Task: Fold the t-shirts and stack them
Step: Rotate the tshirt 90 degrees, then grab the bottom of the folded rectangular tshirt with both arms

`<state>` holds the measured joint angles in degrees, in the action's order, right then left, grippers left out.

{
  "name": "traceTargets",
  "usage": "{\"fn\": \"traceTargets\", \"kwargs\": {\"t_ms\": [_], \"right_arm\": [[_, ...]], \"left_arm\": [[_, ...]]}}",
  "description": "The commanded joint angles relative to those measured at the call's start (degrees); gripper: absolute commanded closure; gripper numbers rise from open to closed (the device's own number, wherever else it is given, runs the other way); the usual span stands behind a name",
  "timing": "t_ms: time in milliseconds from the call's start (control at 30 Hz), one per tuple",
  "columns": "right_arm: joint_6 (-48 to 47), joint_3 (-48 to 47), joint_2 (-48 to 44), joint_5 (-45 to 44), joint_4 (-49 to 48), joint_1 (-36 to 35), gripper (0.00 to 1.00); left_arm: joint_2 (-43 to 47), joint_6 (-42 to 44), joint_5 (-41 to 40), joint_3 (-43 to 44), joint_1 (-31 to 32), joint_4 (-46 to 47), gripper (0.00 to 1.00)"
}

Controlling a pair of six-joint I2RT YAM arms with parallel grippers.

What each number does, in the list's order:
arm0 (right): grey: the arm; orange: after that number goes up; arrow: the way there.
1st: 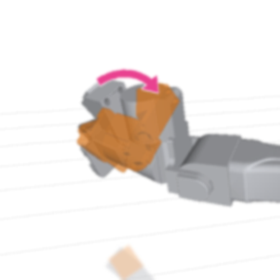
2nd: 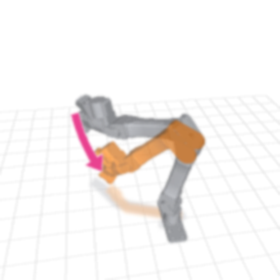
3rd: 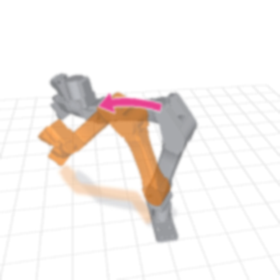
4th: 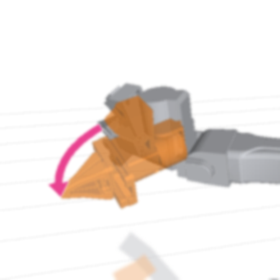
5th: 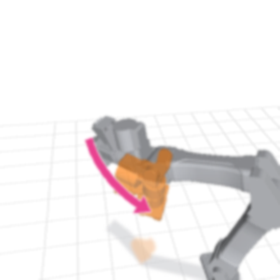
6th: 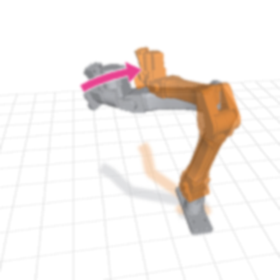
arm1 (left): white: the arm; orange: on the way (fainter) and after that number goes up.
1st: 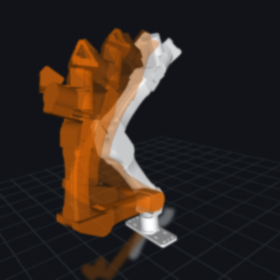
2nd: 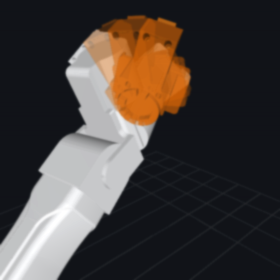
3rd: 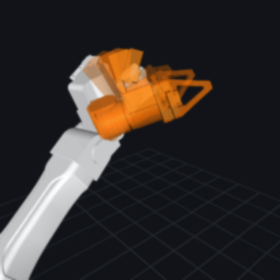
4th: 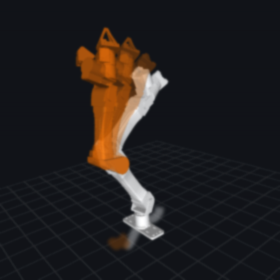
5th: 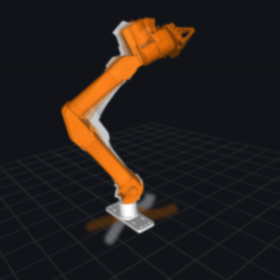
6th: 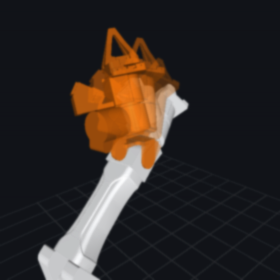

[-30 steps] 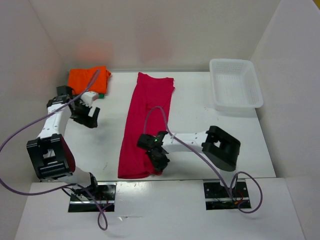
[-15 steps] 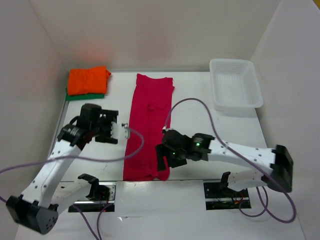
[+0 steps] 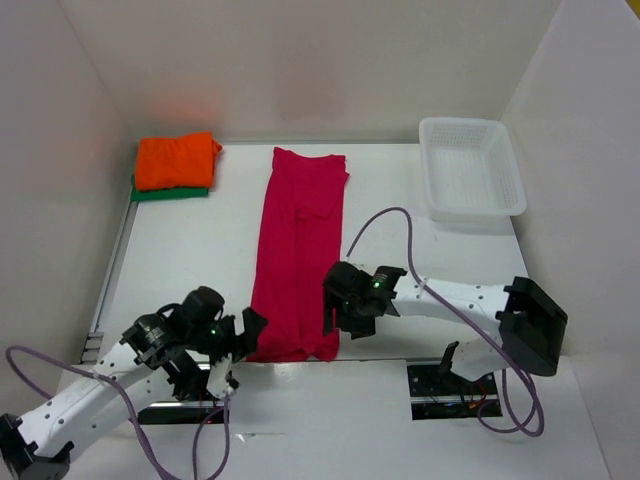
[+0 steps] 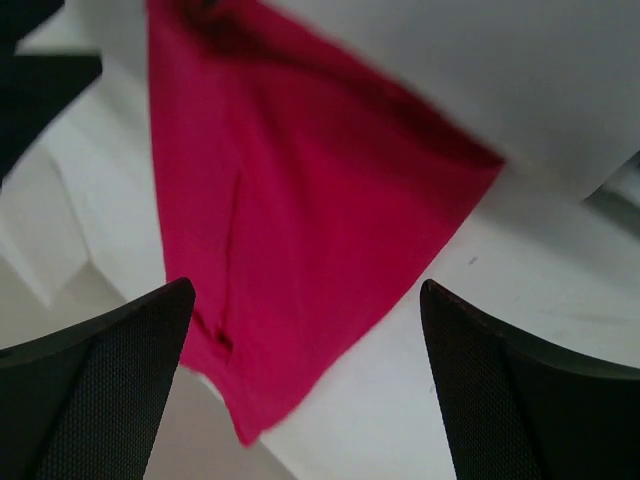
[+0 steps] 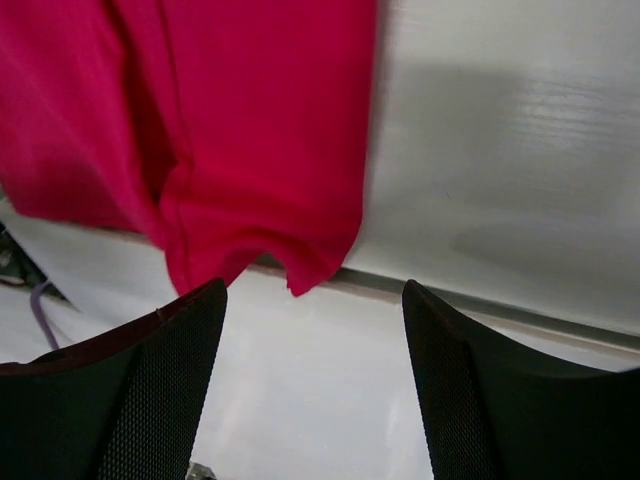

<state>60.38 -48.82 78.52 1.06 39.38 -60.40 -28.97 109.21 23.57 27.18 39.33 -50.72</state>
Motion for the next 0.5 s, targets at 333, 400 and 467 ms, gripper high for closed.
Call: {"fn": "traceTargets", "kwargs": {"t_ms": [333, 400, 467], "right_arm": [[-4.1, -1.5, 10.2, 3.9, -6.7, 4.3, 0.24], [-4.7, -2.1, 10.2, 3.9, -6.7, 4.8, 0.24], [-4.7, -2.1, 9.6, 3.9, -6.0, 5.4, 0.24]], "left_arm": [[-15.6, 5.1, -1.3, -3.7, 18.6, 8.2, 0.35], [-26.5, 3.7, -2.9, 1.0, 20.4, 8.2, 0.35], [-36.8, 2.3, -6.6, 5.0, 21.0, 4.4, 0.35]]}}
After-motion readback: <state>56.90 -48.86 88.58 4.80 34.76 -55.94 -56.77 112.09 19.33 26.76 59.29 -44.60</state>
